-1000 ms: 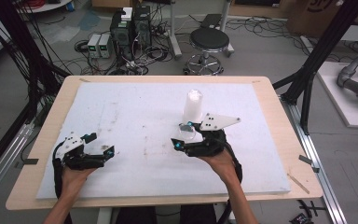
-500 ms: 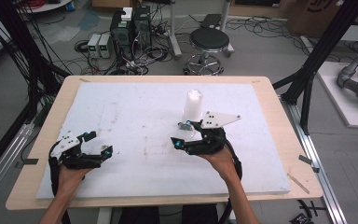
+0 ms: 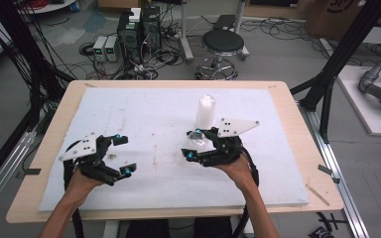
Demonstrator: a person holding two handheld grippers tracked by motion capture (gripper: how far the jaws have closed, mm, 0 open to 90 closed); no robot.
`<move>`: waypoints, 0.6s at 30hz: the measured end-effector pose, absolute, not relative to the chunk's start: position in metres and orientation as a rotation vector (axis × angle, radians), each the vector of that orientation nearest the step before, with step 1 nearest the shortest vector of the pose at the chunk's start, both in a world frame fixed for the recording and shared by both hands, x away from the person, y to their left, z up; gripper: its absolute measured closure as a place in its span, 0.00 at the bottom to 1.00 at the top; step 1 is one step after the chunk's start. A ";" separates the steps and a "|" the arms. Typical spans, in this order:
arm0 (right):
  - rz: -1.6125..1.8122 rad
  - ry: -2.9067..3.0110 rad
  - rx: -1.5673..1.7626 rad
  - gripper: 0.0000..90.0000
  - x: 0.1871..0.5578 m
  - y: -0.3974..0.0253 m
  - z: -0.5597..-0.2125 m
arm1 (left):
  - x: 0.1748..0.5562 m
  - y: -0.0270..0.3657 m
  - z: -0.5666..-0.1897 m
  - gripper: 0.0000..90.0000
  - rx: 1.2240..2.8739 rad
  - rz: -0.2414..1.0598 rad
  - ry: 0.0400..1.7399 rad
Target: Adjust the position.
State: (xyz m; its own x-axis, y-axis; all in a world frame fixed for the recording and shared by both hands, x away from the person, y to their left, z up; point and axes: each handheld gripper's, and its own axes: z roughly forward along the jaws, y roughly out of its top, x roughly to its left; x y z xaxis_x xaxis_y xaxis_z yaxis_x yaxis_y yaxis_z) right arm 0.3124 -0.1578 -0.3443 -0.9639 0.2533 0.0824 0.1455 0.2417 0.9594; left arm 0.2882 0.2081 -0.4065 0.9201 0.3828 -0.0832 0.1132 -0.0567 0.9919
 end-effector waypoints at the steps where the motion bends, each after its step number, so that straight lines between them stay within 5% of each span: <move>1: 1.844 2.406 0.381 0.45 0.312 -0.157 -0.344 | 0.290 0.203 -0.404 0.03 1.628 0.214 0.372; 18: 1.879 2.437 0.296 0.45 0.309 -0.158 -0.339 | 0.302 0.138 -0.384 0.03 1.709 0.111 0.219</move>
State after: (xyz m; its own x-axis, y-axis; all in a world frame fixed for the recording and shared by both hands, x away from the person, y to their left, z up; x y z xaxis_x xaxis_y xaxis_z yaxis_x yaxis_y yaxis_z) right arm 0.3092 -0.1582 -0.3394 -0.9805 0.1810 0.0770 0.1205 0.2432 0.9625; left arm 0.3024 0.1379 -0.3839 0.9766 0.2086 -0.0518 0.0815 -0.1363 0.9873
